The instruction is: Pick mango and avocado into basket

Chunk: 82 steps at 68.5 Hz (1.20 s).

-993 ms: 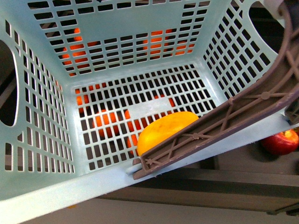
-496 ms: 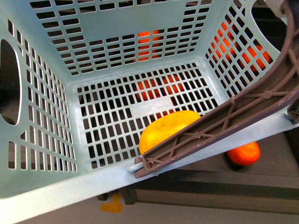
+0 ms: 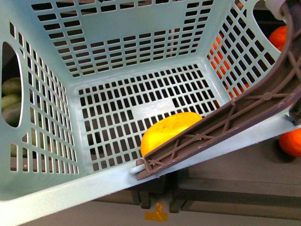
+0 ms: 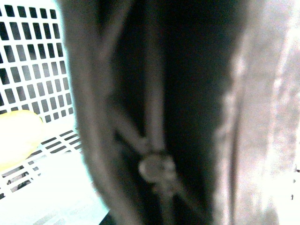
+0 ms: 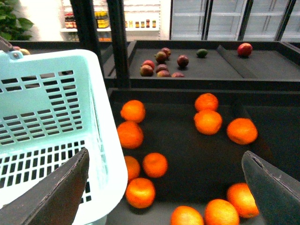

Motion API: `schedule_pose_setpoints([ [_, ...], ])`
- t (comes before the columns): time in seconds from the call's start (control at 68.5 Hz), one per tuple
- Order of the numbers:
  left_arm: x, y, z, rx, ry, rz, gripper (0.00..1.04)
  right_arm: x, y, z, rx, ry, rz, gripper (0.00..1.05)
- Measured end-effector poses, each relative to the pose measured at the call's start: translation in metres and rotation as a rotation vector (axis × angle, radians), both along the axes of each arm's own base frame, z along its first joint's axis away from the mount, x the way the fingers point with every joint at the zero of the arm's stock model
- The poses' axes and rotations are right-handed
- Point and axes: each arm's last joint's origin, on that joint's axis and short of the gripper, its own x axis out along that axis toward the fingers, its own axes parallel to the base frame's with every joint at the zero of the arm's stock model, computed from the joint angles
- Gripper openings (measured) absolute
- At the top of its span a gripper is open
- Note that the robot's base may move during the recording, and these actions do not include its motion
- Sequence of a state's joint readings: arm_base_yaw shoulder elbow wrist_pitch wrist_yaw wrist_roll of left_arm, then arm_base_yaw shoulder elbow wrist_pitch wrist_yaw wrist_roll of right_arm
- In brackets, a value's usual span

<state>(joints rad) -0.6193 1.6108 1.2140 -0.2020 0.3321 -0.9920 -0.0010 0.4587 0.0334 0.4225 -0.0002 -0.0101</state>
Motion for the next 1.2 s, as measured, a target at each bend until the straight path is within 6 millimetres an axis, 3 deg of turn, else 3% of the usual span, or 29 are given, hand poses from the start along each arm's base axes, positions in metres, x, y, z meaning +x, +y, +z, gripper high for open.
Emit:
schedule_pose_setpoints([
  [1.197,0.0030,0.0040,0.0002,0.002,-0.002,0.022,0.13,0.0001,0.0003,-0.0006,0.000,0.003,0.009,0.96],
])
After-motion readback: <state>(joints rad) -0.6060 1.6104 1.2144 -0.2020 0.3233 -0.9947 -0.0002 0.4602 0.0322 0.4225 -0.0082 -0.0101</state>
